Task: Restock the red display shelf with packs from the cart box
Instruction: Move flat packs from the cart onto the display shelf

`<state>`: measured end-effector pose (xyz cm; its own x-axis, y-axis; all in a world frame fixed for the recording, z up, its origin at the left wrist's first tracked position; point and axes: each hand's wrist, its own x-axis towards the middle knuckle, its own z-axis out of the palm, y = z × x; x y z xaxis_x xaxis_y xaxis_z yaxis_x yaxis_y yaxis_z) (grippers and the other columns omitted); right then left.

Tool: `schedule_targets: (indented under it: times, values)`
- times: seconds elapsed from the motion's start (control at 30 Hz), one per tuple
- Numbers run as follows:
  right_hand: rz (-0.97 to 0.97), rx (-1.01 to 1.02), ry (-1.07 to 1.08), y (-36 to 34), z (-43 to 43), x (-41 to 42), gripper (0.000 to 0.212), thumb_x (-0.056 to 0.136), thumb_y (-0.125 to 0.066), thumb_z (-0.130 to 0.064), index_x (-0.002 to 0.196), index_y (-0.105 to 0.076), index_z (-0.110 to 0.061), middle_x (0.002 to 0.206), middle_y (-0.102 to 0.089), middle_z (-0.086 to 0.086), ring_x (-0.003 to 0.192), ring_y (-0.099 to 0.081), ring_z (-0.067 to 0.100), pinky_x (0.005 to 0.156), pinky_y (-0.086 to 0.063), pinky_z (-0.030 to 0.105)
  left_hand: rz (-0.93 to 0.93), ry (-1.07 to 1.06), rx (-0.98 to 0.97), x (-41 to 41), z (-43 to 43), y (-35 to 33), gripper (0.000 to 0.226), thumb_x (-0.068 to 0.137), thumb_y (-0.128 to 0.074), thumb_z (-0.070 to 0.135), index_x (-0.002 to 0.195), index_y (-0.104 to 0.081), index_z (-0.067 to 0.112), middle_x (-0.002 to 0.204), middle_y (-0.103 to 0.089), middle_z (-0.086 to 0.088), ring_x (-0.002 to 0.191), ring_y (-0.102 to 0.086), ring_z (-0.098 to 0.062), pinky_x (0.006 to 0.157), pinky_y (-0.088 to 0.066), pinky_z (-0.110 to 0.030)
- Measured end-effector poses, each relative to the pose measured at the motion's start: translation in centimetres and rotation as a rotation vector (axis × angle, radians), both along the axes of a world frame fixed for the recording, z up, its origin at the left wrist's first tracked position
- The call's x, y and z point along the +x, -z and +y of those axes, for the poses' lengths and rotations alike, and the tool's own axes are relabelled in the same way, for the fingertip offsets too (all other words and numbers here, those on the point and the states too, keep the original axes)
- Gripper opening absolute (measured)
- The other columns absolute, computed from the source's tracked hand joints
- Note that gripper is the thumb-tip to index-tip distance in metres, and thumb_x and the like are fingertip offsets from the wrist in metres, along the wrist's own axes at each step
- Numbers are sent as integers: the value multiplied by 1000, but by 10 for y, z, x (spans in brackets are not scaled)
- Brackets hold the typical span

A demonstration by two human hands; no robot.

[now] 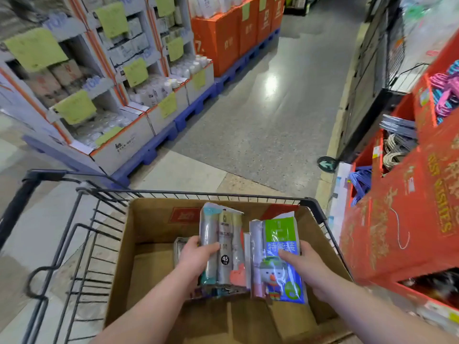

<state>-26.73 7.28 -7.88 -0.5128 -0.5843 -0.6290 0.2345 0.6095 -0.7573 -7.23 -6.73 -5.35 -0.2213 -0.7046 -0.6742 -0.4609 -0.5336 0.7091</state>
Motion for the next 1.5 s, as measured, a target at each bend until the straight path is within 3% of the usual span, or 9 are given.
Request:
schedule_targets:
  times: [0.23, 0.4, 0.5, 0.63, 0.83, 0.93, 1.07, 1.27, 1.5]
  values:
    - [32, -53, 222, -23, 62, -27, 24, 89, -63, -5, 112, -57, -1, 96, -70, 14, 65, -70, 15, 48, -51, 19, 135, 182, 35, -54, 29, -1, 29, 88, -65, 11, 114, -51, 13, 101, -66, -11, 88, -67, -30, 82, -57, -47]
    - [82, -93, 338, -39, 117, -47, 34, 87, -68, -11, 118, -56, -5, 104, -71, 15, 85, -71, 28, 62, -58, 30, 185, 278, 35, -89, 64, -17, 29, 89, -64, 12, 115, -50, 12, 96, -67, -11, 81, -68, -28, 65, -57, -38]
    - [118, -116, 373, -50, 156, -58, 39, 84, -72, -16, 119, -57, -6, 103, -72, 11, 89, -71, 27, 79, -58, 40, 220, 356, 29, -109, 90, -31, 30, 90, -64, 15, 115, -47, 15, 101, -66, -13, 86, -69, -31, 71, -59, -43]
    - [161, -175, 468, -68, 222, -67, 23, 87, -66, -9, 109, -60, -7, 97, -72, 12, 79, -71, 23, 59, -57, 24, 266, 458, -9, -137, 146, -45, 28, 90, -63, 12, 115, -48, 14, 101, -65, -12, 86, -67, -28, 70, -57, -37]
    - [239, -181, 585, -99, 356, -74, 21, 87, -67, -12, 107, -65, -8, 97, -75, 9, 87, -72, 28, 85, -55, 50, 323, 590, 18, -179, 264, -63, 26, 88, -64, 8, 112, -53, 10, 99, -68, -18, 85, -68, -34, 75, -57, -46]
    - [292, -201, 641, -118, 423, -80, 11, 87, -66, -12, 98, -65, -13, 93, -75, 7, 84, -72, 27, 82, -57, 44, 368, 660, 40, -203, 324, -74, 18, 89, -61, 8, 105, -56, 13, 99, -70, -17, 85, -69, -34, 69, -57, -40]
    - [311, -247, 741, -136, 495, -88, 25, 87, -67, -12, 109, -58, -9, 101, -71, 9, 88, -70, 25, 67, -55, 32, 434, 744, 59, -229, 393, -90, 18, 91, -61, 9, 108, -57, 13, 100, -71, -14, 84, -70, -29, 61, -54, -33]
    - [355, -307, 807, -160, 556, -110, 20, 88, -65, -11, 108, -61, -7, 97, -73, 12, 85, -71, 28, 73, -56, 38, 489, 827, 42, -263, 447, -119, 25, 91, -62, 11, 115, -55, 14, 101, -71, -13, 84, -71, -29, 66, -55, -37]
    - [340, -451, 853, -184, 572, -151, 18, 90, -62, -11, 109, -61, -9, 93, -75, 14, 80, -72, 34, 71, -57, 42, 578, 855, -32, -318, 460, -156, 28, 91, -61, 8, 118, -54, 14, 100, -71, -13, 74, -72, -25, 56, -55, -31]
